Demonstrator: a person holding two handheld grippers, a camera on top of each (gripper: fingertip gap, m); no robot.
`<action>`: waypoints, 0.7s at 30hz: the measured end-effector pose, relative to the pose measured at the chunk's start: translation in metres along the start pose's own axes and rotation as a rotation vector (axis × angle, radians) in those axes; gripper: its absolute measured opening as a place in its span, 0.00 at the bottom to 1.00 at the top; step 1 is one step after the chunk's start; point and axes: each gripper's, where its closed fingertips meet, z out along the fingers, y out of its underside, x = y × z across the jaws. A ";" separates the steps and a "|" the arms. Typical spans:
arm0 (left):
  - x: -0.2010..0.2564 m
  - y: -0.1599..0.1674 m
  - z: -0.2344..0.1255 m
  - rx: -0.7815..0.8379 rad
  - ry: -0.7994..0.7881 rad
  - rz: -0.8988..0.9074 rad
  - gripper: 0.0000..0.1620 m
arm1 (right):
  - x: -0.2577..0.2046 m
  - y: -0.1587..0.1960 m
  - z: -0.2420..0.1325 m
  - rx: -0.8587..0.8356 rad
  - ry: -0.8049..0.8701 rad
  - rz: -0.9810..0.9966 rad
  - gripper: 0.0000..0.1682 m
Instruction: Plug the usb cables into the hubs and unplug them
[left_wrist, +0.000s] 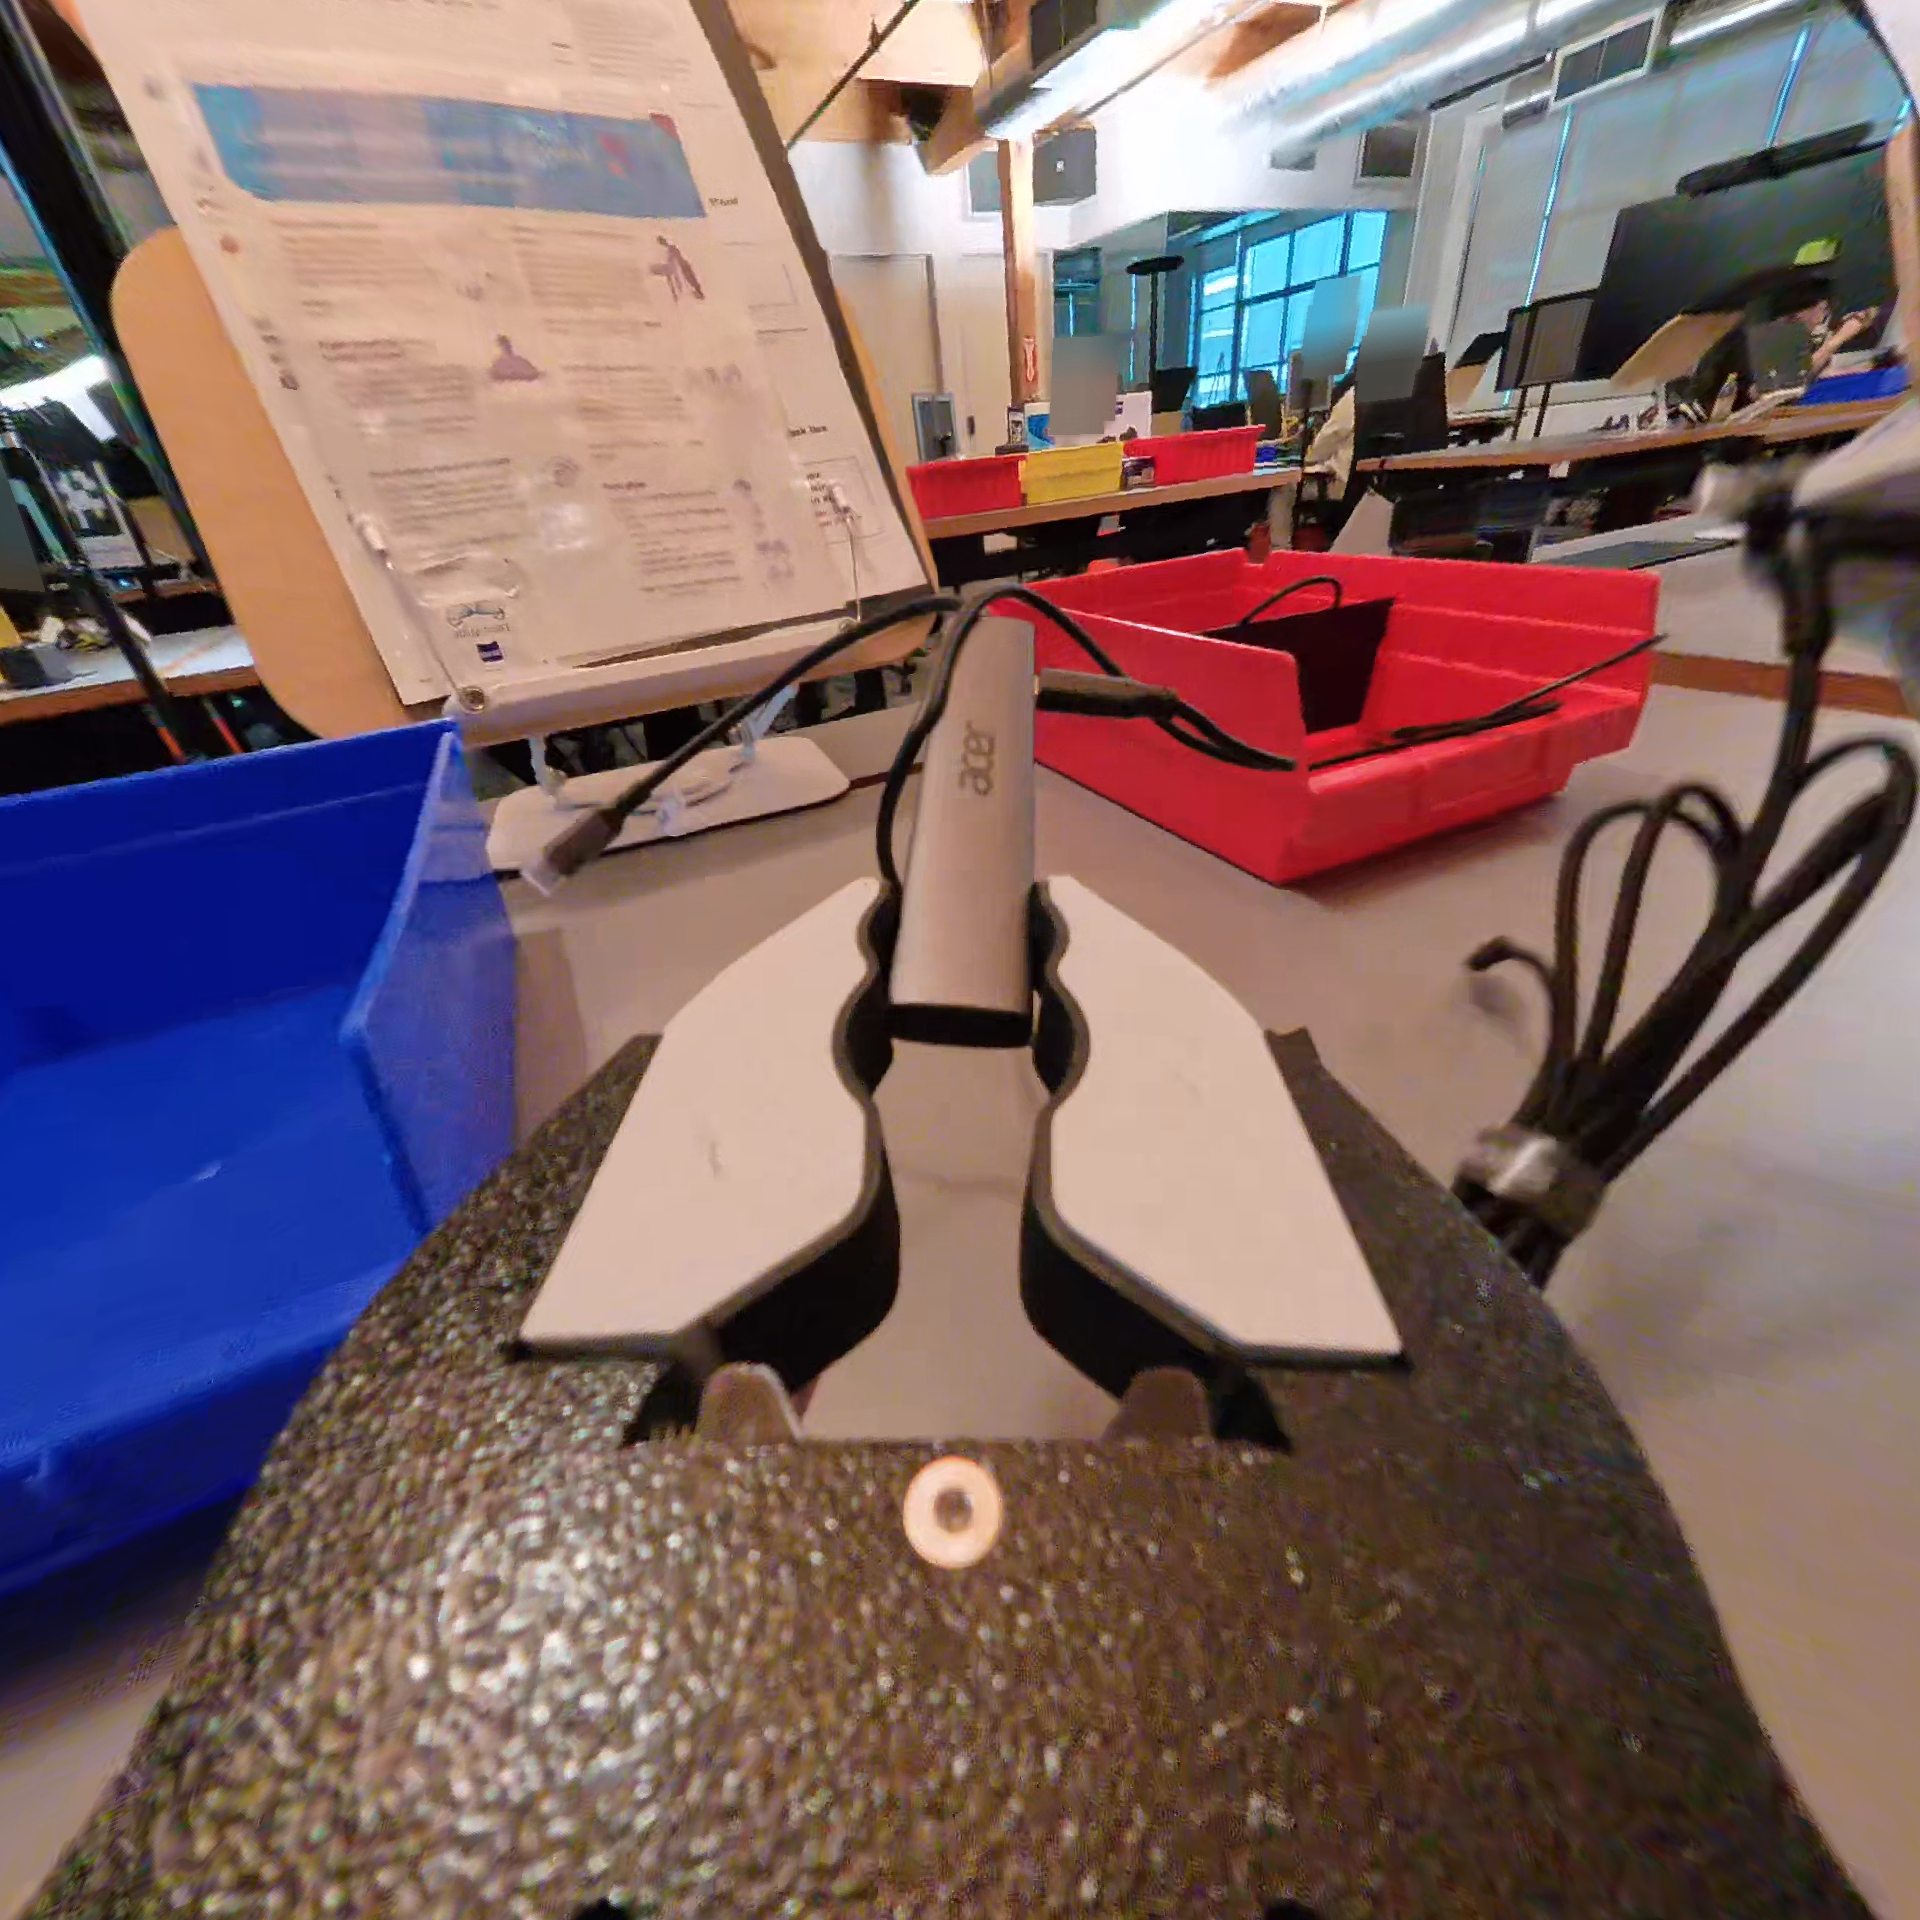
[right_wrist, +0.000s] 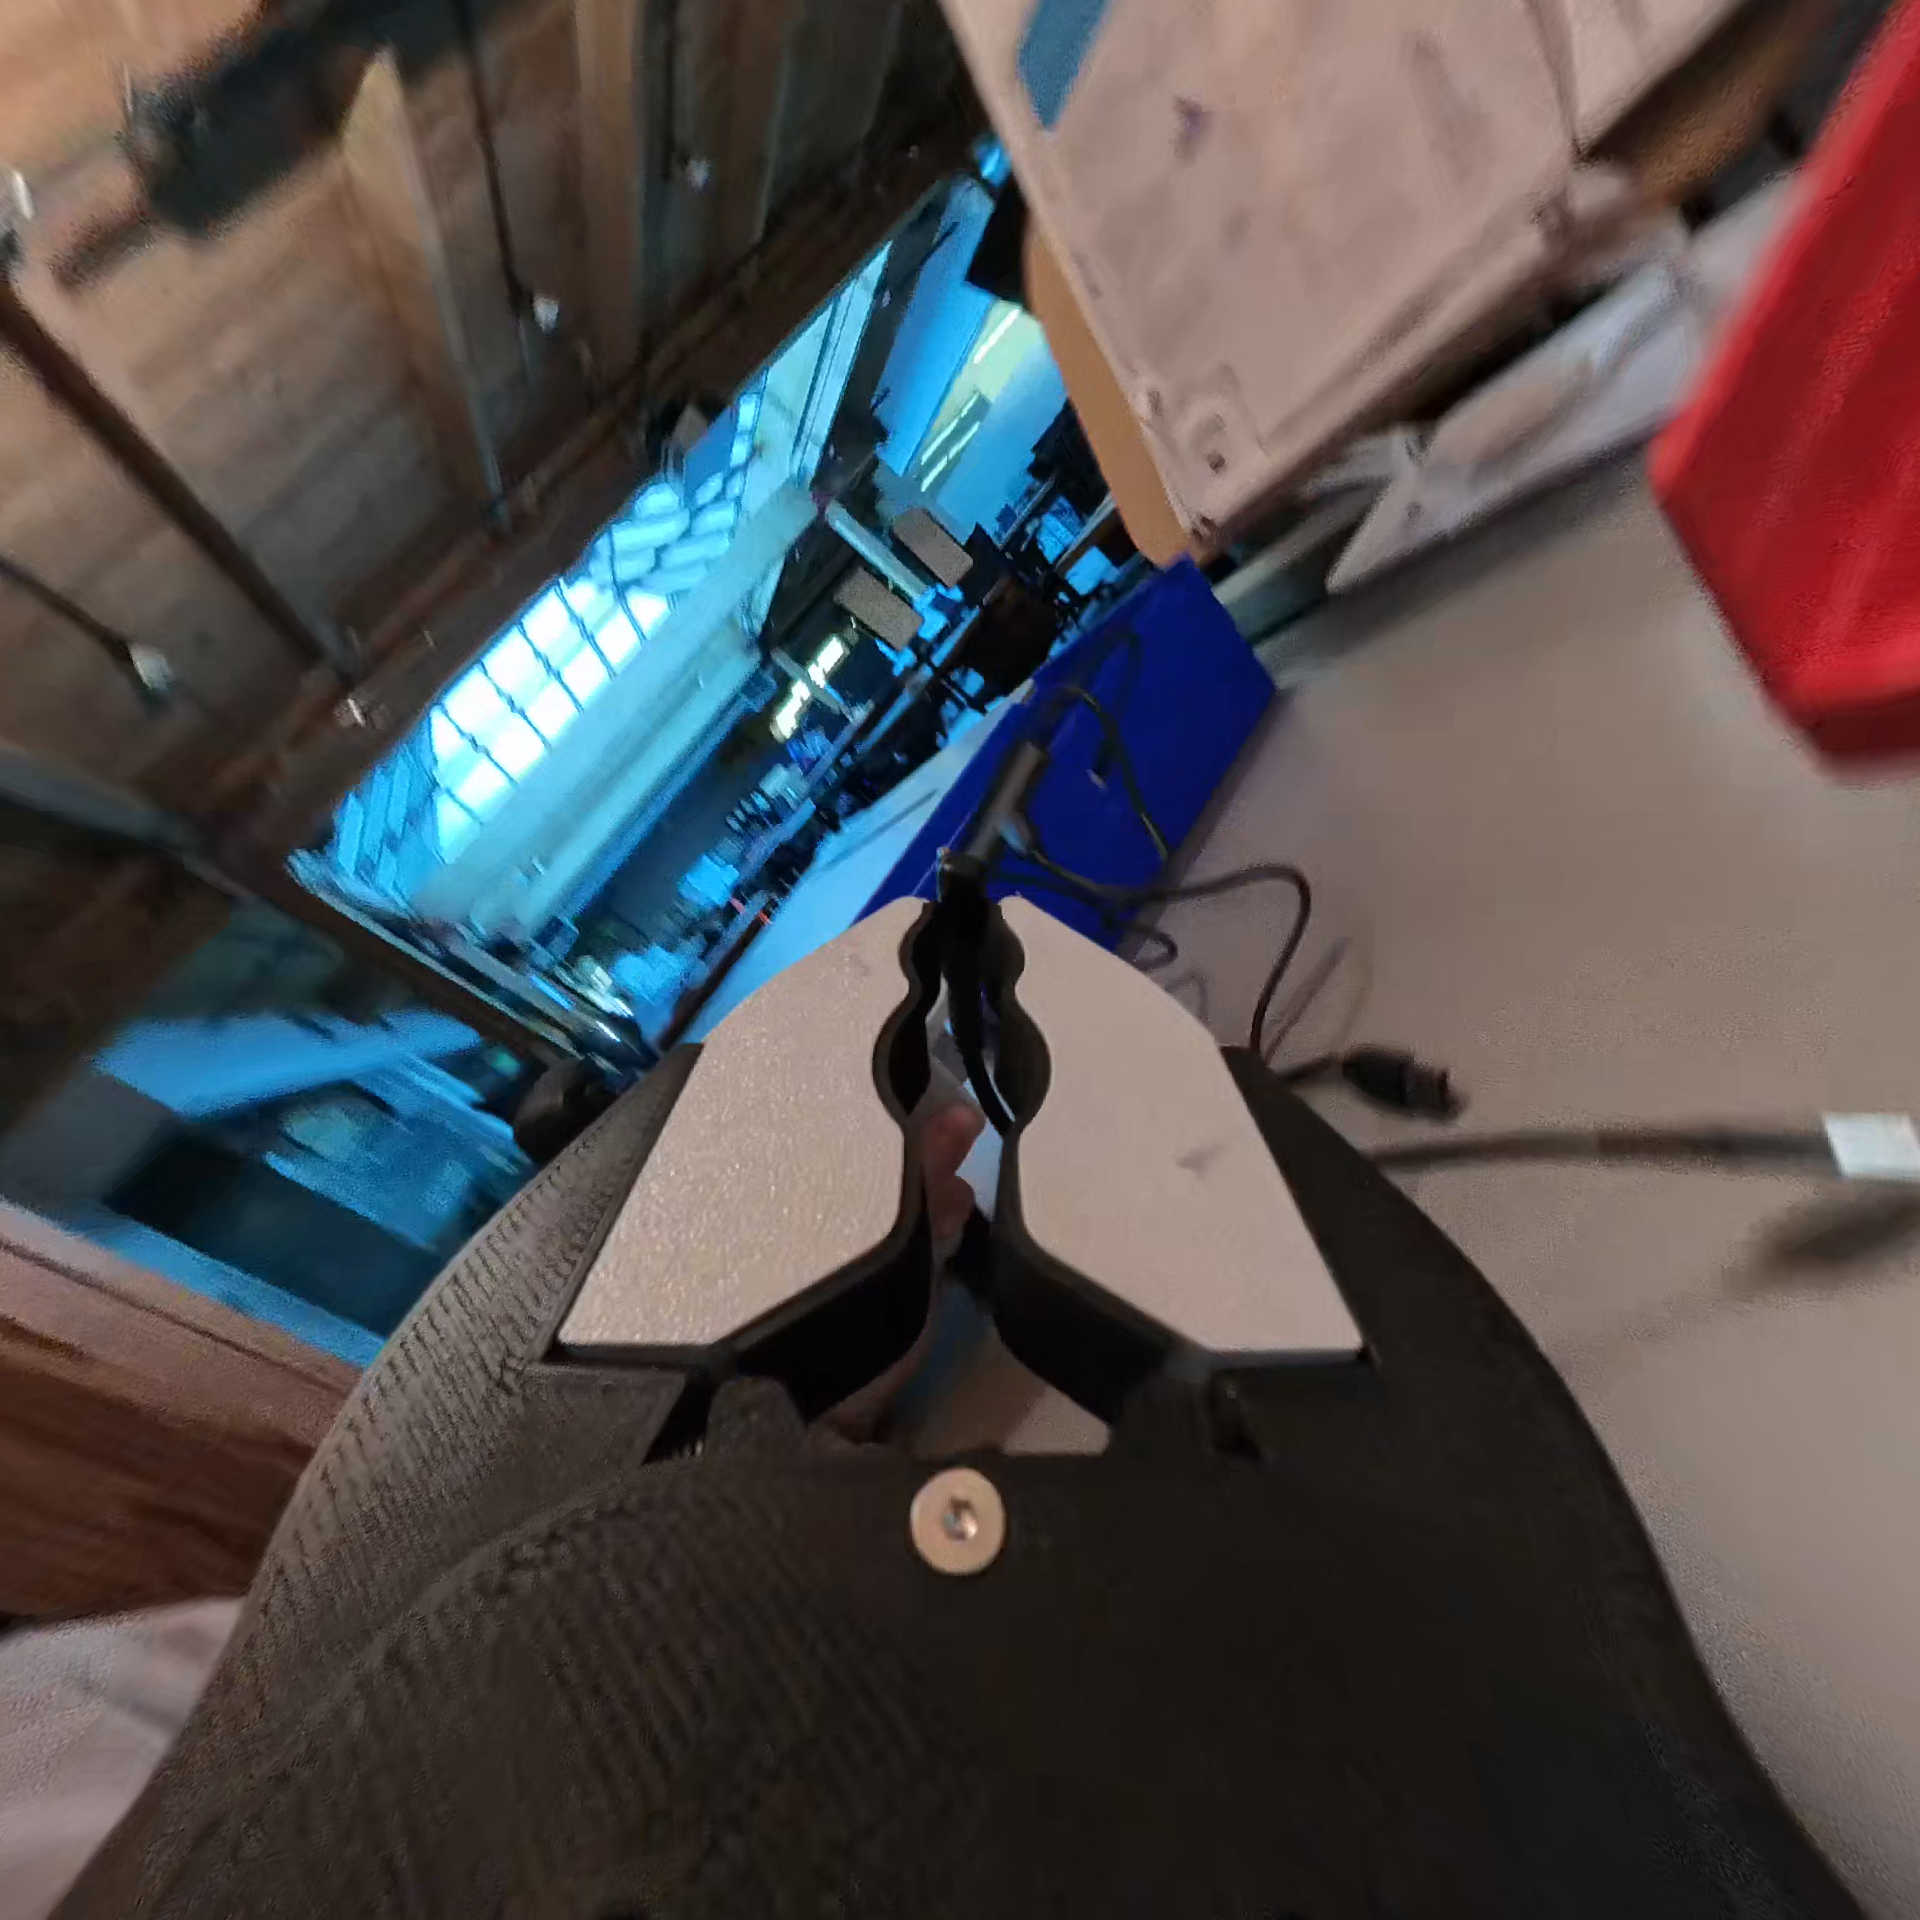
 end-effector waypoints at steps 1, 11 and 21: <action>0.000 -0.001 0.000 0.002 -0.014 -0.001 0.15 | -0.012 -0.016 -0.003 -0.027 0.002 -0.085 0.05; -0.004 -0.004 -0.006 0.027 -0.029 0.002 0.14 | -0.024 -0.194 -0.006 0.071 0.116 -0.360 0.05; 0.002 -0.006 -0.003 0.032 0.012 0.035 0.14 | 0.101 -0.248 0.004 0.493 0.260 -0.030 0.05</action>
